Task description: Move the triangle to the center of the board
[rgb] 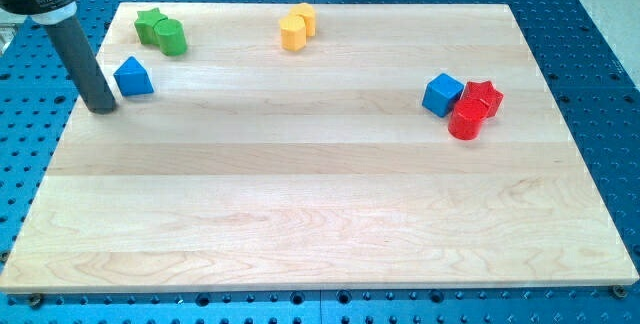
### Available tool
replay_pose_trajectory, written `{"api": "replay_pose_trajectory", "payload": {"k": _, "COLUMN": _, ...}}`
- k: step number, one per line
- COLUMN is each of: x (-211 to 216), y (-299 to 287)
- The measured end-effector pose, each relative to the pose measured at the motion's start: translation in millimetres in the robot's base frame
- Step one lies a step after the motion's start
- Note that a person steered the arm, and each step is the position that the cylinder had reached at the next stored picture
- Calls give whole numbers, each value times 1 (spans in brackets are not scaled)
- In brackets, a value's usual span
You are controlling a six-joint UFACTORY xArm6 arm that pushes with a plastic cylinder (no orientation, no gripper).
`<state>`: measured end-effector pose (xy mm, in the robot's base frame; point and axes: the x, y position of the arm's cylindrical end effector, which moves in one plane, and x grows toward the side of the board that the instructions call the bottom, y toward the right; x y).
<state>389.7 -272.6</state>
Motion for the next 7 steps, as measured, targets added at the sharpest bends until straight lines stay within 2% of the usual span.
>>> {"api": "replay_pose_trajectory", "payload": {"k": 1, "x": -49, "y": 4}}
{"api": "replay_pose_trajectory", "payload": {"k": 2, "x": -39, "y": 54}}
{"api": "replay_pose_trajectory", "payload": {"k": 4, "x": -21, "y": 38}}
{"api": "replay_pose_trajectory", "payload": {"k": 6, "x": -4, "y": 157}}
{"api": "replay_pose_trajectory", "payload": {"k": 7, "x": -18, "y": 140}}
